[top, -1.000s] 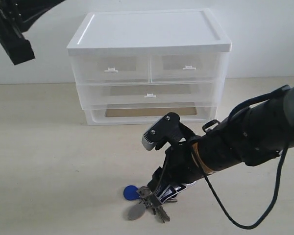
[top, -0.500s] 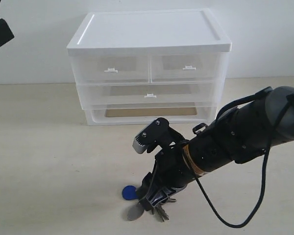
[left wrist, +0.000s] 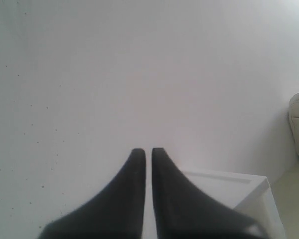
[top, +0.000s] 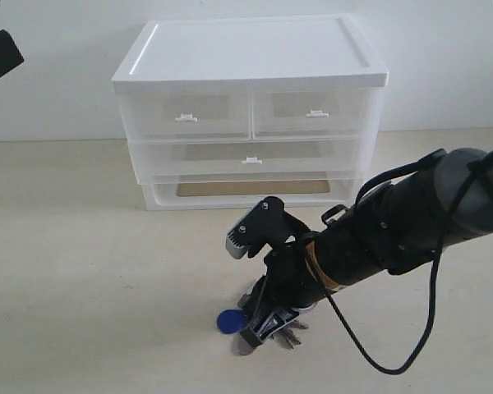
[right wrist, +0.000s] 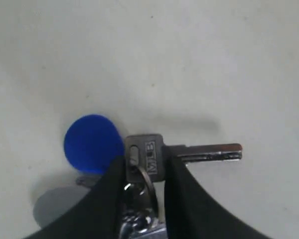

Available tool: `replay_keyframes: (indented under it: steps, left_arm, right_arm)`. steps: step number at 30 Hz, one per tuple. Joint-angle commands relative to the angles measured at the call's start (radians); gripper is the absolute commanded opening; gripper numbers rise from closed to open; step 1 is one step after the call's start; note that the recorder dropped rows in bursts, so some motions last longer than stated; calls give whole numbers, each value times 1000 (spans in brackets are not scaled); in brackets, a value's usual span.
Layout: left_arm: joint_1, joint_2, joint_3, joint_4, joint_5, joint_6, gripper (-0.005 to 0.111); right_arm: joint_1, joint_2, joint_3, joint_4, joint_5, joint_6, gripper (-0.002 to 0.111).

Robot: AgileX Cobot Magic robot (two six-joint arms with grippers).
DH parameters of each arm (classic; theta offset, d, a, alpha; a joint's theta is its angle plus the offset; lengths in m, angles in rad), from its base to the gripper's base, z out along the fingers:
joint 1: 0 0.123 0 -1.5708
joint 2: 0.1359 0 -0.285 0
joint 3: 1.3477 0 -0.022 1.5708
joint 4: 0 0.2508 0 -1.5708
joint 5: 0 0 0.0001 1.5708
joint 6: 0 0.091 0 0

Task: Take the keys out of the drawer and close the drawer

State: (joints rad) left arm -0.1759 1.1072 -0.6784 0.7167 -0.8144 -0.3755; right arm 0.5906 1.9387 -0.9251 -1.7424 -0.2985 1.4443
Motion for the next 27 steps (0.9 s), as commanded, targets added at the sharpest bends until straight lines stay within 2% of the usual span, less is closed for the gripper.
replay_keyframes:
  steps: [1,4,12,23,27]
  left_arm:
    - [3,-7,4,-14,8,4,4]
    - [3,-7,4,-14,8,4,4]
    - [3,-7,4,-14,8,10,4]
    - [3,-7,4,-14,8,13,4]
    - [3,-7,4,-14,8,18,4]
  right_arm:
    - [2,-40,-55,-2,161,-16,0]
    - [2,-40,-97,-2,250,-16,0]
    - [2,-40,-134,-2,176,-12,0]
    - [0,-46,-134,-2,-99,60,0]
    - [0,-54,-134,-2,-21,65,0]
